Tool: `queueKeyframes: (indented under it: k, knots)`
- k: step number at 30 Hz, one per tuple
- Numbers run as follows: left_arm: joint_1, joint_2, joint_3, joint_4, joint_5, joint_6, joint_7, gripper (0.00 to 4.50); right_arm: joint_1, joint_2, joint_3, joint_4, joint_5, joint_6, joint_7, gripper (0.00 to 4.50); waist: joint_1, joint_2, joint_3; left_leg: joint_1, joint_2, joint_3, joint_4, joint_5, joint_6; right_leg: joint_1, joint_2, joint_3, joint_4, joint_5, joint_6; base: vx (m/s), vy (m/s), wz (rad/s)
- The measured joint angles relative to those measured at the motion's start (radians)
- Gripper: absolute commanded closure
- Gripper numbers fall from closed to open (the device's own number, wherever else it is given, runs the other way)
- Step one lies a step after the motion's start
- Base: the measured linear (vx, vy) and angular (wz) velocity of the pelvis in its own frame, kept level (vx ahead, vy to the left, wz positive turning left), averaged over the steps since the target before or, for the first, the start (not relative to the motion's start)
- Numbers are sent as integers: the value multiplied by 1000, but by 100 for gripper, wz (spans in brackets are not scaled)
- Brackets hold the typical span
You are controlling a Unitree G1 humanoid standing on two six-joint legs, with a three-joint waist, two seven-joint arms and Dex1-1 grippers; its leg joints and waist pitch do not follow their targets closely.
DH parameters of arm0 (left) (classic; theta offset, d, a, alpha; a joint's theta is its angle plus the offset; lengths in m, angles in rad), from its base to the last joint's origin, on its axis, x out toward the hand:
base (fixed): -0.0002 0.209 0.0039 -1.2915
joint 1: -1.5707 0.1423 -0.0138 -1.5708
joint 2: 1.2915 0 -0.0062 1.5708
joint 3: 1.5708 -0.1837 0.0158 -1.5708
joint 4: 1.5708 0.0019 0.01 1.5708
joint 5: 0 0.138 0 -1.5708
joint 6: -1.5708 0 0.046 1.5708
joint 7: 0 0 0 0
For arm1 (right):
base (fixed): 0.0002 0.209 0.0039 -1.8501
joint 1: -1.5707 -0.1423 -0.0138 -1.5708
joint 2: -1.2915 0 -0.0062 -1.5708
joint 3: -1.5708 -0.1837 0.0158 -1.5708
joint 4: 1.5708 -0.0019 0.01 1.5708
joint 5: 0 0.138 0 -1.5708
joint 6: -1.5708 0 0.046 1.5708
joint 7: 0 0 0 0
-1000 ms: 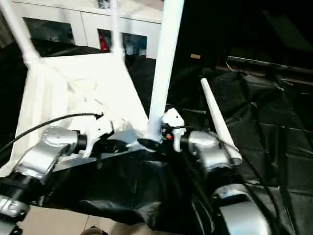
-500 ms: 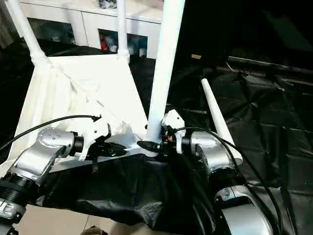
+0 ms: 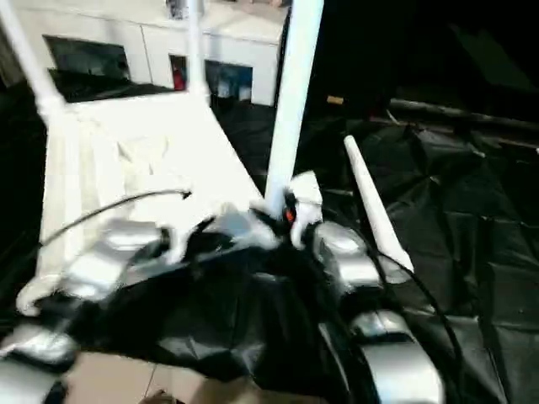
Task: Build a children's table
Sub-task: Rotate leg to tighten
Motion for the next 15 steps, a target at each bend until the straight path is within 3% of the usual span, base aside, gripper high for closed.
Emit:
queueKeyframes:
  k: [10,11,15]
  knots:
    - [-15,-16,2,7,4,16,8,450,-17,8,-11,24,-19,-35,-41,210,0,0,0,-1,0,0,-1,0,0,-1,0,0,0,0,0,0,0,0]
    - [-16,-12,1,5,5,16,3,450,-17,8,-12,24,-16,-35,-34,177,-1,0,0,-1,0,0,-1,0,0,-1,0,0,0,0,0,0,0,0]
    - [-14,8,1,-1,4,10,-31,450,-12,-8,-14,17,5,-33,63,162,-2,0,0,-1,0,0,-1,0,0,-2,0,0,0,0,0,0,0,0]
